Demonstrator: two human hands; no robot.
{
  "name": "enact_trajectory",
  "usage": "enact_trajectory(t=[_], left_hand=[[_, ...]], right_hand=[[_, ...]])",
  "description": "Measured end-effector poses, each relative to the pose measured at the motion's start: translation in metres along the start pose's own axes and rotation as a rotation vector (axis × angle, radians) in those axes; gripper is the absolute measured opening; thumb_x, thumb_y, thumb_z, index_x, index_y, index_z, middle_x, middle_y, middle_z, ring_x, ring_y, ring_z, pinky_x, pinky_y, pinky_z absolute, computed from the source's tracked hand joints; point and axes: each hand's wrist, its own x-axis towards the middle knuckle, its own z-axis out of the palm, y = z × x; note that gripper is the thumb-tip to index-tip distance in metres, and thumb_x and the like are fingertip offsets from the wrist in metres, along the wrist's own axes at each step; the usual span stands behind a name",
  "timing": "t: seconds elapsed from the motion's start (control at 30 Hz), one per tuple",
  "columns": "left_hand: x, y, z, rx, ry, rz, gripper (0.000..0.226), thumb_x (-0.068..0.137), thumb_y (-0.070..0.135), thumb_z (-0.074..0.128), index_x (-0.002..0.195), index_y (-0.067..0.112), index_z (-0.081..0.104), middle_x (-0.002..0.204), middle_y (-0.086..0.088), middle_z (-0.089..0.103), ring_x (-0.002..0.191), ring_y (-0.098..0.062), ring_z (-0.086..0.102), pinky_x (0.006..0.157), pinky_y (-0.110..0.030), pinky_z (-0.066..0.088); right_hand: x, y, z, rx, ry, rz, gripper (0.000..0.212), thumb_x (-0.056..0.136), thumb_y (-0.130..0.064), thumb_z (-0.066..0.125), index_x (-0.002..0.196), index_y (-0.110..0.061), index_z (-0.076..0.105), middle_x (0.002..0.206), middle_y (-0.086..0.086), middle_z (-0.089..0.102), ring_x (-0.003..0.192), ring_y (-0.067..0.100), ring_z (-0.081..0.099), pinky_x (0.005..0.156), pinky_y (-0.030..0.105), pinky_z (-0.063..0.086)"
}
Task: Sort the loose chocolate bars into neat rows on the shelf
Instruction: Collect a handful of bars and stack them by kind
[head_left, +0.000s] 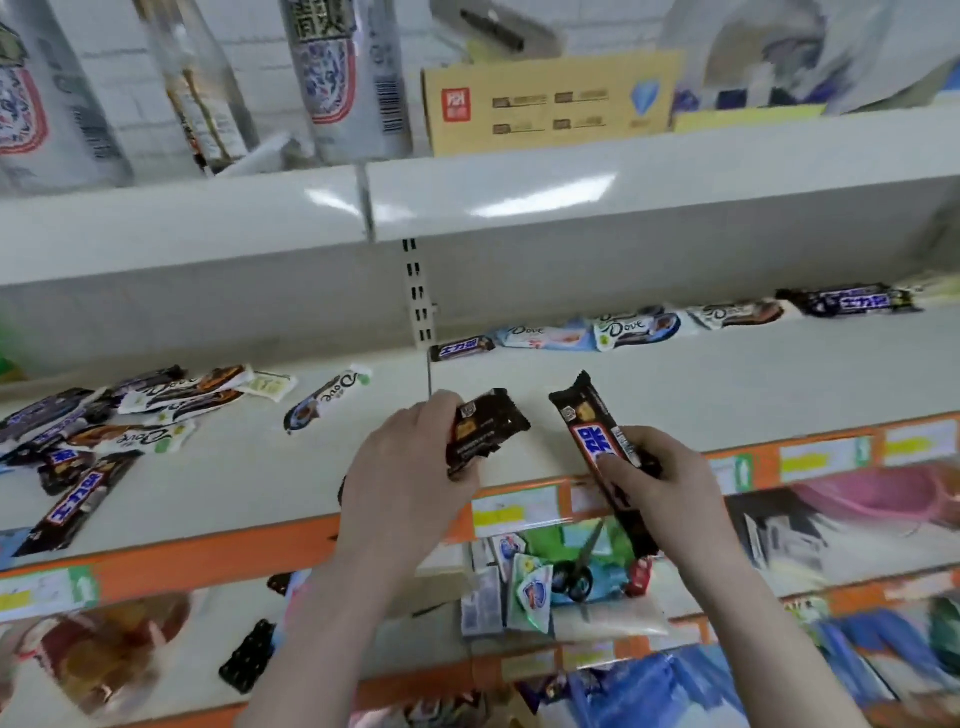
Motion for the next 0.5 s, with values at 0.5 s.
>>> enact_trajectory(t=[0.5], left_hand=[[0.116, 0.228, 0.150, 0.064, -0.009, -0.174, 0.030, 0.075, 0.024, 0.063, 0.100, 0.020, 0.047, 0.092, -0.006, 0.064, 0.089, -0.033, 0.059, 0.059, -0.031, 0.031]], right_hand=[[0.153, 0.083, -0.253, 0.345, -0.254, 0.302, 0.041, 0.082, 0.009, 0.052, 0.118, -0.009, 0.060, 0.085, 0.008, 0.068, 0.055, 0.011, 0.063, 0.047, 0.015, 0.047]])
